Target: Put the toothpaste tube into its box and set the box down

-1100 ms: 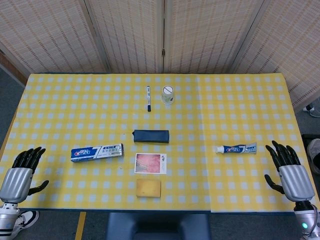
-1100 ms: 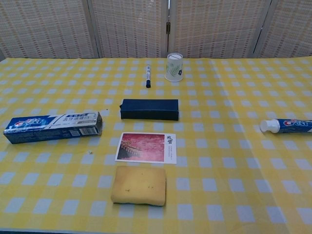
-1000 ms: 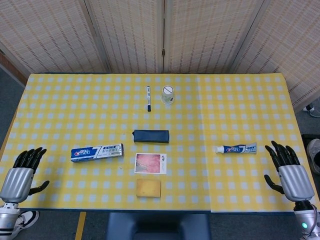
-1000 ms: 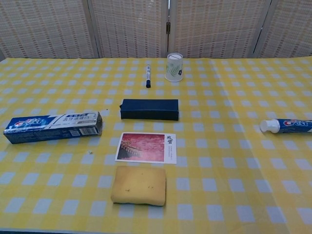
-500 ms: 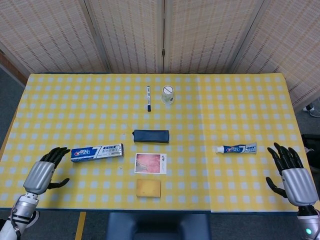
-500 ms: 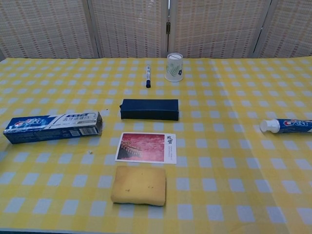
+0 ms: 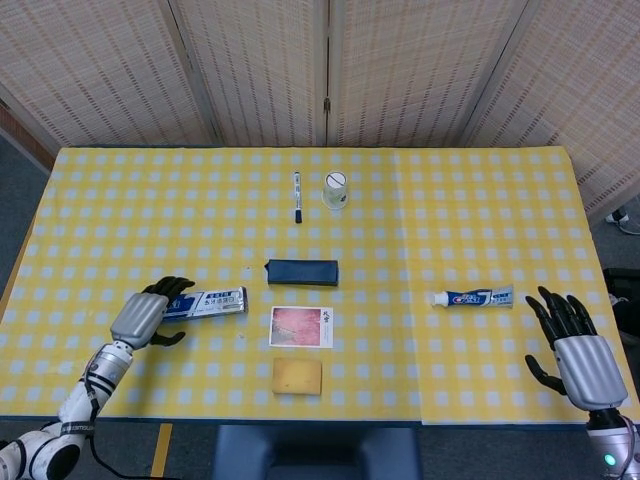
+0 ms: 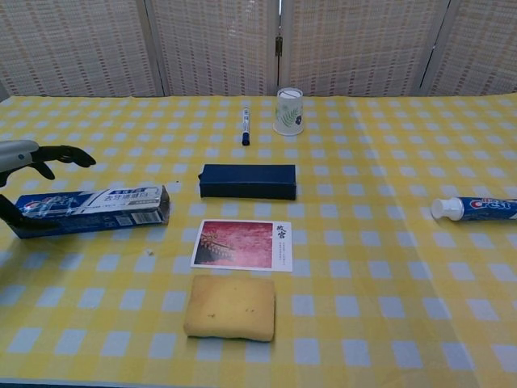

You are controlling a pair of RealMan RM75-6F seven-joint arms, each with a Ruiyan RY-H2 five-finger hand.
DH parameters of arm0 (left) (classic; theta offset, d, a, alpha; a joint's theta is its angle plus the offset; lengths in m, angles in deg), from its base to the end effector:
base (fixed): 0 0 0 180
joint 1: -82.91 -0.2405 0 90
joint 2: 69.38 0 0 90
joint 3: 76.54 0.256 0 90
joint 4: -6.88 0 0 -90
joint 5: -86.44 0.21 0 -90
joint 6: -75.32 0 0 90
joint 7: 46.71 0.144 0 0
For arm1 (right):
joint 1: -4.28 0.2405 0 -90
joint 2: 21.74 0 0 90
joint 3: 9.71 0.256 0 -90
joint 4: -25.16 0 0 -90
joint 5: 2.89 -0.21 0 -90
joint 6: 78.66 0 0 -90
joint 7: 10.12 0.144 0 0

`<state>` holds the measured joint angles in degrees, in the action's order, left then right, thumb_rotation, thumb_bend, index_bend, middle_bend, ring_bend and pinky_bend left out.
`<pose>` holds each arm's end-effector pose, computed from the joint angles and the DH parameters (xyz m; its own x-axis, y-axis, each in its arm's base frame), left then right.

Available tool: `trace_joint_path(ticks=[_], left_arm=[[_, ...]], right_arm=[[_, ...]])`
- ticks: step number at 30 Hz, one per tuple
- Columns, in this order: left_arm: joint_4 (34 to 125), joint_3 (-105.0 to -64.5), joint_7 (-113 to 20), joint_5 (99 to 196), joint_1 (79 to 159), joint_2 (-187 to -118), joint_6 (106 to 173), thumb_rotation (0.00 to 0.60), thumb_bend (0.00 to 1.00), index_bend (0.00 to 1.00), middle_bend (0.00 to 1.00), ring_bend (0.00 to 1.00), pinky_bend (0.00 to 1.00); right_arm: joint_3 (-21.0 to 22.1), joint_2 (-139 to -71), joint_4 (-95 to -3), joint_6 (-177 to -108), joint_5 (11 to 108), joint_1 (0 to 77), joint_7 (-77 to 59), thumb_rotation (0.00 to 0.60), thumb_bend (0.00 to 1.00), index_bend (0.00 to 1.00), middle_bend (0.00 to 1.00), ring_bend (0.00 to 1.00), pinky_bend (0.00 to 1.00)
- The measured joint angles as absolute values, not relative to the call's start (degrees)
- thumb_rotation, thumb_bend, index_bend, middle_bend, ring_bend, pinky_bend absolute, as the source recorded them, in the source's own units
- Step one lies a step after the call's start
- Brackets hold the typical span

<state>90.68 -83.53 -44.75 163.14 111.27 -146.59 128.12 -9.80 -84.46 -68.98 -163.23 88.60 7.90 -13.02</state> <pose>-0.2541 0.3035 0.0402 0.3875 0.3520 0.8520 0.9172 -0.2401 -0.3179 -0.3024 -0.1624 0.1505 0.4445 -0.0668 0.8933 -0.8944 -0.0874 0.4386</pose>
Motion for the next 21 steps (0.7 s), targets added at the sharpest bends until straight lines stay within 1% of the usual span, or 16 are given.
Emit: trace_joint_path(ticks=[5,9,12,16,21], left_arm=[[86.49,-84.0,-43.93,160.66,113.74,-149.7,125.18,0.6,0.28,0.19,0.17,0.13,0.25],[83.74,-84.25,-44.33,160.04,115.03,-151.25,124.27,0.6,0.28,0.2,0.18,0.15,0.26],[81.86,-84.38,-44.72,159.74,115.78,-152.17,123.91,0.6,0.29,0.22,0.2,0.17,0.28],[79.56,-84.58,-44.57,158.83,116.32,-153.71,123.87,0.6,0.28,0.27,0.25,0.24,0.32],[77.05,-84.55,-43.85,157.38,117.33,-155.32,122.57,0.6,0.28,0.29,0.27,0.26,0.35]], right_arm=[[-9.58,-84.21,-68.91,-162.45,87.58,8.14,-12.44,0.6,0.35,0.0,0.0,0.0,0.0],[-9.37,-84.19,-68.8,-161.63,86.85,8.46,-12.37,0.6,0.35,0.0,0.0,0.0,0.0],[-9.09,-84.27,-68.52,-161.73,86.91,8.66,-12.02,0.6,0.35,0.0,0.0,0.0,0.0],[-8.64,-84.72,-67.22,-163.3,87.73,8.66,-10.13,0.6,0.35,0.0,0.0,0.0,0.0],[-8.2,-85.27,-66.14,-164.45,88.2,8.56,-8.93,0.6,0.35,0.0,0.0,0.0,0.0]])
